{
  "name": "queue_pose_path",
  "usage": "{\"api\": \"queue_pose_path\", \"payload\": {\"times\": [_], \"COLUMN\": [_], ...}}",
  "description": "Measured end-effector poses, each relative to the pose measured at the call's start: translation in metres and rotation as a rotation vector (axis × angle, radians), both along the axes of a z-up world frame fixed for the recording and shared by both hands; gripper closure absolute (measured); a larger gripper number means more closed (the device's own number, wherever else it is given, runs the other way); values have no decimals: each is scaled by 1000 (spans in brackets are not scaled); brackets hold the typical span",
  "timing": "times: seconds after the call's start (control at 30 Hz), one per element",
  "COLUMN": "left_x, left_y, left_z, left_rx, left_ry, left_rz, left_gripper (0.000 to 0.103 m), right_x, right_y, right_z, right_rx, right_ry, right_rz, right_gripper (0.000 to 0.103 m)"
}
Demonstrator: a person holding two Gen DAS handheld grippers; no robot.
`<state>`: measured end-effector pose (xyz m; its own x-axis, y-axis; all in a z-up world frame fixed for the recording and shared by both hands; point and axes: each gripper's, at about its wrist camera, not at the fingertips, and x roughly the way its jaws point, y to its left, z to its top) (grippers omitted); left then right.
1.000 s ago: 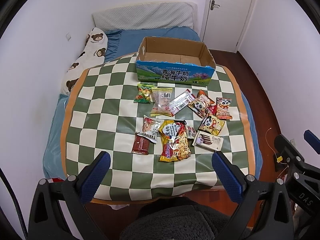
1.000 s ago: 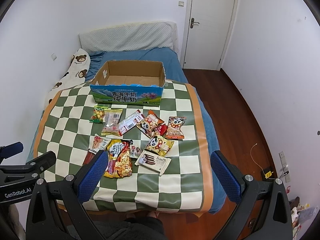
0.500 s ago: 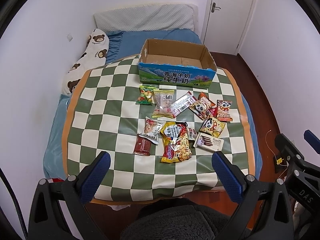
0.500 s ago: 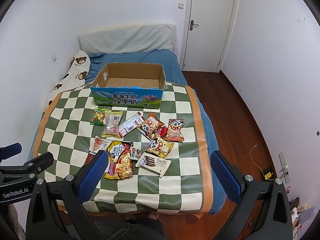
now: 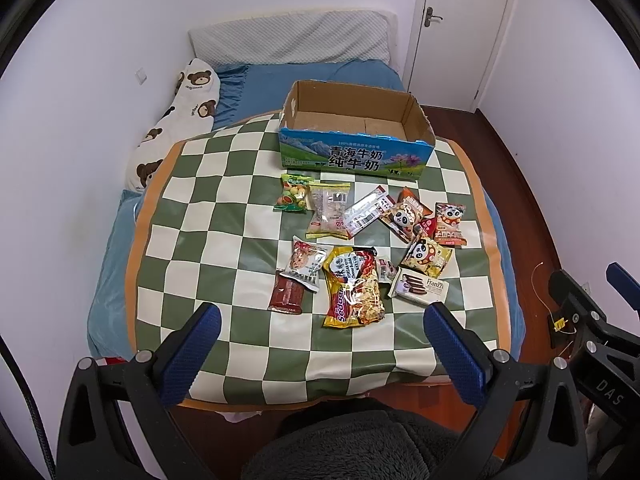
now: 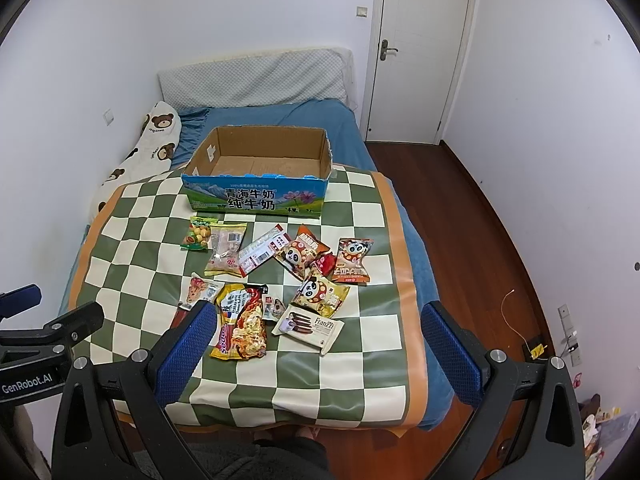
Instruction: Organize snacks
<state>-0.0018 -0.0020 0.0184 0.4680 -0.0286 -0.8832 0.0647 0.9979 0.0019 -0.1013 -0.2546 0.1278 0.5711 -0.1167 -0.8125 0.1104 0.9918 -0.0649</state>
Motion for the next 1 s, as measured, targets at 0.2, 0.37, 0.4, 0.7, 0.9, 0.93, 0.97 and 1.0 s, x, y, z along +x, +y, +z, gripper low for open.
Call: {"api": "queue_pose_path", "payload": {"times": [0.2, 0.37, 0.4, 0.7, 0.9, 0.93, 0.97, 1.0], "left_x": [2, 17, 21, 58, 95, 104, 111, 119], "left_y": [1, 5, 6, 13, 9, 6, 3, -4], "left_z": [-3, -20, -27, -133, -208, -220, -230, -244], "left_rx": [-5, 11, 23, 75, 48, 42, 37, 32], "left_ry": [19, 34, 40, 249, 387, 403, 420, 436], "left_rz": [6, 42, 53, 73, 84, 82, 82, 71], "left_gripper": [0, 0, 0, 0, 0, 0, 0, 1], "right_x": [4, 13, 17, 58, 97, 104, 111, 119], "right_y": [-1, -8, -9, -16, -29, -32, -33, -33], "right_z": [-4, -21, -29, -129, -213, -227, -240, -254], "right_rx": [7, 36, 49, 198, 175, 172, 161, 139], "right_ry": [15, 45, 65, 265, 387, 408, 430, 461], "right_rz": [3, -7, -10, -16, 7, 33, 61, 87], "right_gripper": [0, 0, 0, 0, 0, 0, 0, 0]}}
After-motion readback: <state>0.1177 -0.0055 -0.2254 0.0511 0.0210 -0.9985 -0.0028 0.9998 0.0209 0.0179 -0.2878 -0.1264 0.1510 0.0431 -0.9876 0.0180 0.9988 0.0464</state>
